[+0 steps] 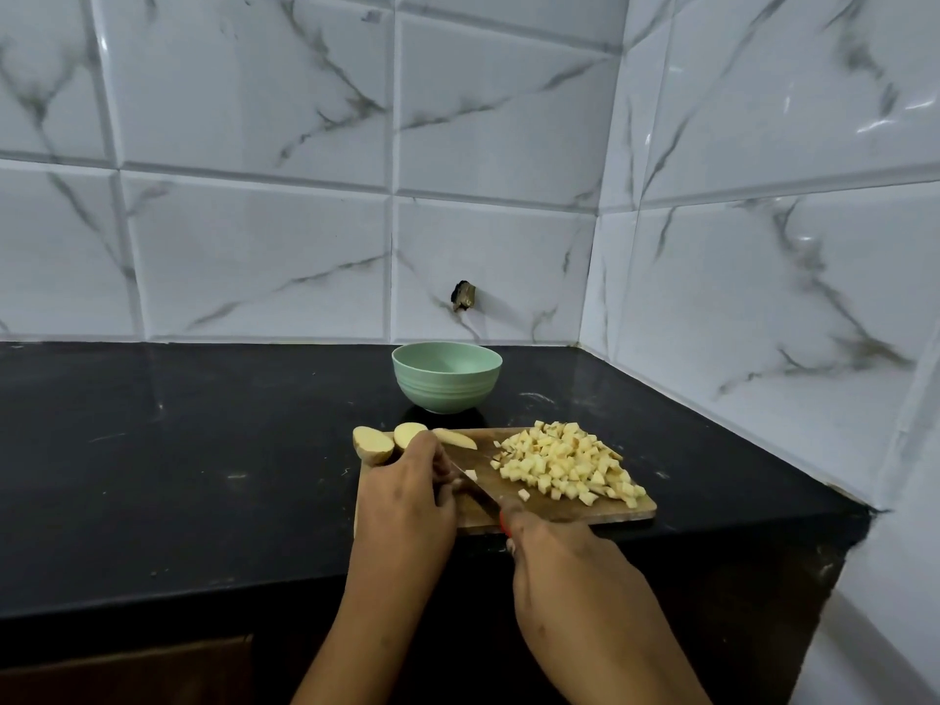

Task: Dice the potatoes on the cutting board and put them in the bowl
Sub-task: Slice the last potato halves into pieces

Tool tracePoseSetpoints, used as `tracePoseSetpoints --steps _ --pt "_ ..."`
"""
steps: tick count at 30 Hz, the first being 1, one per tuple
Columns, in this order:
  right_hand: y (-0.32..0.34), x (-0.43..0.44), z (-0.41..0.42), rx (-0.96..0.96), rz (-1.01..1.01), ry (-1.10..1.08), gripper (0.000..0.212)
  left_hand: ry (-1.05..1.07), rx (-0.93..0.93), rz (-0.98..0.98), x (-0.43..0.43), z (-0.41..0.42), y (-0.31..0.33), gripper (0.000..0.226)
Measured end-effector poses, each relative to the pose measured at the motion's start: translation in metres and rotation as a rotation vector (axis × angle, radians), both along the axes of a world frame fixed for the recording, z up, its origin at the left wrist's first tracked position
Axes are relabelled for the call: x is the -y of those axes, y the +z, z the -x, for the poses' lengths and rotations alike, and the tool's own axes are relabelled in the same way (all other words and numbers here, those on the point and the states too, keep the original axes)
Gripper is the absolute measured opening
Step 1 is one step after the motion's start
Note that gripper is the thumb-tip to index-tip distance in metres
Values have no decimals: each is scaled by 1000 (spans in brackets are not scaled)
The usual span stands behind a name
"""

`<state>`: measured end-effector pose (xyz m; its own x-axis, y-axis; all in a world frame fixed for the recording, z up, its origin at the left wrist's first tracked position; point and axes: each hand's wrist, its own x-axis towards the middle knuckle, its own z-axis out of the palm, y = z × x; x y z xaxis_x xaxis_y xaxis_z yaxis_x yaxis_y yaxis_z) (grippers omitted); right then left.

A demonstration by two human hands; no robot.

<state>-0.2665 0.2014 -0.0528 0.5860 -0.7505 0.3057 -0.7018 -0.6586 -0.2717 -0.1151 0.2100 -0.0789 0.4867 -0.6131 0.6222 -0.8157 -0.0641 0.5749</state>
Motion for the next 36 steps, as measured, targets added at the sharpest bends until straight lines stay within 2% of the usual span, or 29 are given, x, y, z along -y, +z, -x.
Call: tracePoseSetpoints --steps 5,8,12,19,24,29,32,35,36 --pt "-2 2 -4 19 65 -8 43 58 -47 17 -3 5 2 25" --pt "-1 6 -3 59 110 -25 46 61 -63 13 -6 6 3 29" --pt "1 1 2 74 56 -10 51 54 -31 23 -5 5 1 30" --pt "-1 -4 -10 -17 19 -10 39 52 -11 50 -2 2 -1 28" --pt "-3 10 -4 64 49 20 36 64 -40 24 -4 3 1 28" --pt "1 37 19 227 -149 -59 39 -17 -29 -129 2 -9 15 27" --pt "8 53 29 318 -331 -44 33 -86 -4 -225 19 -11 23 28" --pt "18 62 36 396 -491 -40 20 -61 112 -261 39 -8 28 20" --pt "21 64 39 388 -529 -40 24 -49 166 -261 45 -9 30 17"
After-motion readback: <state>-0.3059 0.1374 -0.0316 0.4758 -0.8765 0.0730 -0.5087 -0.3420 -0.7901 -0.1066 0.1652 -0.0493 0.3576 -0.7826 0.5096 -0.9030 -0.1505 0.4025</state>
